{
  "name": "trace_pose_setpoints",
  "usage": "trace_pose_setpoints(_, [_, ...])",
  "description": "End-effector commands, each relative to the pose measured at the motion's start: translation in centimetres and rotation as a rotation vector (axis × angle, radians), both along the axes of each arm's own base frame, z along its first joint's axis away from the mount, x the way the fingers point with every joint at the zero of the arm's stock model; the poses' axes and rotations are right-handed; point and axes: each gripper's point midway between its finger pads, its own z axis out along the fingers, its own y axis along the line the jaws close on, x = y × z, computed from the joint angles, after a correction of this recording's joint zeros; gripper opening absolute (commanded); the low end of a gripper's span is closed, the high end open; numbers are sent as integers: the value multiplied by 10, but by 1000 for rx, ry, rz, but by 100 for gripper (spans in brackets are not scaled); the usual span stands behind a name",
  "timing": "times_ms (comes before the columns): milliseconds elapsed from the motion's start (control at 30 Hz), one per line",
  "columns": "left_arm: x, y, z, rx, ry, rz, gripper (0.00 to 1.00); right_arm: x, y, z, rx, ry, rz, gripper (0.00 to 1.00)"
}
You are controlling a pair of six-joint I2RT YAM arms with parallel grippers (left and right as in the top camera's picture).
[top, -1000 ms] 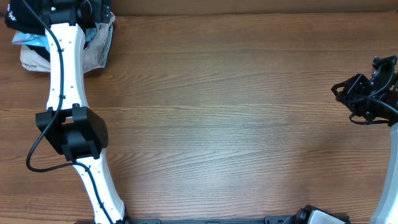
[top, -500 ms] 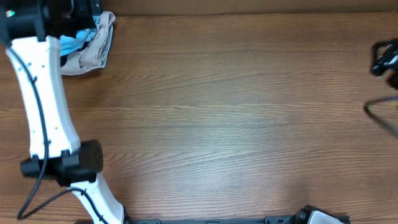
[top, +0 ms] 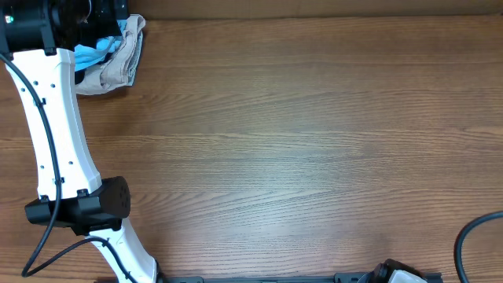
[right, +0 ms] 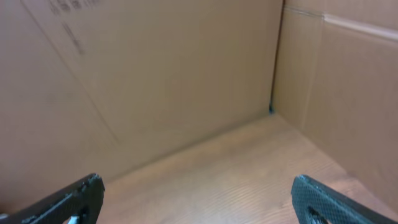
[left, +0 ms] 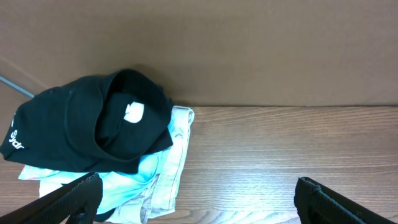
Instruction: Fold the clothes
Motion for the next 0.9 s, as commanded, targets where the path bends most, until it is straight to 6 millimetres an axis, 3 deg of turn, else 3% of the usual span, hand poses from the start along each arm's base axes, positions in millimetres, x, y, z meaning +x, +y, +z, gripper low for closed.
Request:
trace_pose_setpoints(0, [2,-1,-3,-22,4,-4,100,3,-4,-15,18,63,-11,100])
trace_pose_setpoints(67, [2,-1,-3,-22,4,-4,100,2,-3,-23,30,95,-10,100])
trace_pose_setpoints(167, [2,-1,-3,-22,4,-4,100,10,0,1,-11,1,19,100])
trace_pose_setpoints(367, [2,-1,-3,-22,4,-4,100,23,39,55,-72,-217,212,100])
trace_pose_setpoints(533, [2,-1,-3,-22,4,-4,100,36,74,77,-72,-350,386,100])
trace_pose_setpoints(700, [2,-1,-3,-22,4,-4,100,59,101,66,-74,-444,505,100])
trace_pose_setpoints(867, [2,-1,-3,-22,4,-4,100,79,115,21,-70,-485,552,100])
